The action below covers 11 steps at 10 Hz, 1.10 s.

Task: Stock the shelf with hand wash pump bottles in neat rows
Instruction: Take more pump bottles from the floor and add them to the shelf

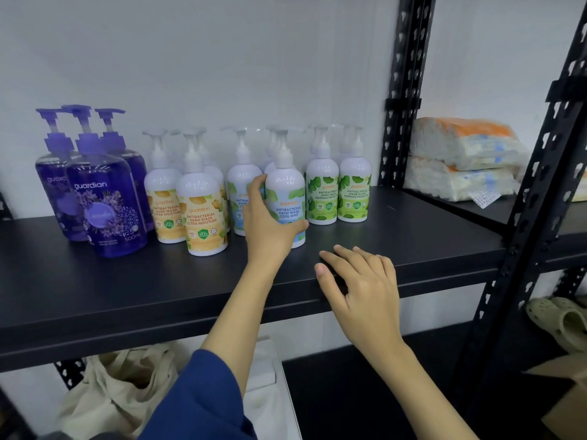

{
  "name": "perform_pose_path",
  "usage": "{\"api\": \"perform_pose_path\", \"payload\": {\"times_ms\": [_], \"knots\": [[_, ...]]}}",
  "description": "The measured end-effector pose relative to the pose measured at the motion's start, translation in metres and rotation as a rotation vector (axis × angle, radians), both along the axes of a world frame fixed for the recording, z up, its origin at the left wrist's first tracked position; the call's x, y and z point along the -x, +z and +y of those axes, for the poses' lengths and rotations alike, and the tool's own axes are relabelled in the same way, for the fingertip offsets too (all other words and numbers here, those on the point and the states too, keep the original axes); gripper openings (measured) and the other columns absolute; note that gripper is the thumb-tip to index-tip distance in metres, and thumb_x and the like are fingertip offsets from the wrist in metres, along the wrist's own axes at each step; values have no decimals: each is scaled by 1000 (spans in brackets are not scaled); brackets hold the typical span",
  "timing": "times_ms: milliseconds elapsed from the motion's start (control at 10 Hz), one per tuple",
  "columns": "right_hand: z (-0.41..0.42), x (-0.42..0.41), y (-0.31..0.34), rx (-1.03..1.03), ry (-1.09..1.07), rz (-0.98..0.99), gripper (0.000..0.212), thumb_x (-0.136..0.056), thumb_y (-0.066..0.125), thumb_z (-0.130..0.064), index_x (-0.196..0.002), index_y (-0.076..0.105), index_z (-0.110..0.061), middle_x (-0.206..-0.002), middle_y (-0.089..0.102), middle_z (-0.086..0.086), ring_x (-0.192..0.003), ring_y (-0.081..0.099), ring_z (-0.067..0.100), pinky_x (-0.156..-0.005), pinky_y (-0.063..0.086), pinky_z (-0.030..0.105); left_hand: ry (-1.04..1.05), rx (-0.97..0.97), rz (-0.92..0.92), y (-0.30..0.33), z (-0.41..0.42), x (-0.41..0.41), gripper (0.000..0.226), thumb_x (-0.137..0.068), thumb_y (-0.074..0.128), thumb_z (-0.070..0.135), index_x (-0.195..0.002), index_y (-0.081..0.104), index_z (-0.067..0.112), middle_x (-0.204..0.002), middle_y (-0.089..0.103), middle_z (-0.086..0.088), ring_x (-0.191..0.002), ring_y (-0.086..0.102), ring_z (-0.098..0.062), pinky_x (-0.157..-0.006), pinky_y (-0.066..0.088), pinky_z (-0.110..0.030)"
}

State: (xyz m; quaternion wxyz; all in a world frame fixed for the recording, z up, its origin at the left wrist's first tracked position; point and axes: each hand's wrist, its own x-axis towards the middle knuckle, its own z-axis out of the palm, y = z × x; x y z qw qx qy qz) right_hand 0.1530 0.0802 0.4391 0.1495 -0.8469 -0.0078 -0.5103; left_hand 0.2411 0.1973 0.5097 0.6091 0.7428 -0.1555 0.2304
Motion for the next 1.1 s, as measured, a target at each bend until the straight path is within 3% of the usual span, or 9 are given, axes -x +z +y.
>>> {"api": "perform_pose_path", "payload": {"times_ms": [300, 400, 500, 700, 900, 1100], "knots": [[1, 0, 0, 2, 0, 12, 43, -93, 41, -45, -101, 74, -19, -106, 71, 0, -105, 62, 23, -92, 35, 33, -17, -25, -37, 0, 0, 3, 106, -61, 86, 6, -145, 26, 30, -141, 41, -1, -125, 43, -17, -104, 42, -40], [0, 0, 0, 4, 3, 5, 42, -92, 42, -45, -101, 74, -18, -105, 71, 0, -104, 62, 23, -91, 36, 33, 23, -73, -74, 3, -2, 10, 103, -64, 83, 2, -144, 26, 32, -137, 37, -3, -107, 38, -6, -88, 35, -10], [0, 0, 0, 7, 5, 0, 42, -92, 42, -44, -101, 74, -18, -105, 71, 0, -104, 62, 23, -91, 36, 33, 40, -132, -90, 3, -3, 15, 93, -68, 79, -3, -138, 31, 33, -130, 36, -5, -96, 33, -2, -75, 29, -1], [0, -1, 0, 5, 5, 3, 42, -93, 42, -45, -102, 74, -18, -106, 71, 0, -105, 62, 22, -92, 36, 33, 52, -159, -94, 4, -2, 17, 90, -68, 79, -3, -137, 33, 32, -131, 38, -2, -102, 33, -4, -78, 29, -7], [0, 0, 0, 11, 7, 1, 41, -92, 42, -44, -102, 73, -19, -106, 71, 0, -104, 62, 22, -91, 36, 33, 76, -167, -95, 5, -3, 16, 89, -68, 79, -2, -137, 33, 32, -122, 38, 1, -94, 31, -1, -76, 28, -8], [1, 1, 1, 3, 14, 20, 41, -93, 42, -44, -102, 73, -19, -106, 70, 0, -105, 62, 22, -92, 36, 34, 120, -196, -101, 7, -4, 18, 90, -68, 81, 2, -137, 32, 33, -118, 39, -1, -98, 38, -10, -80, 35, -19]]}}
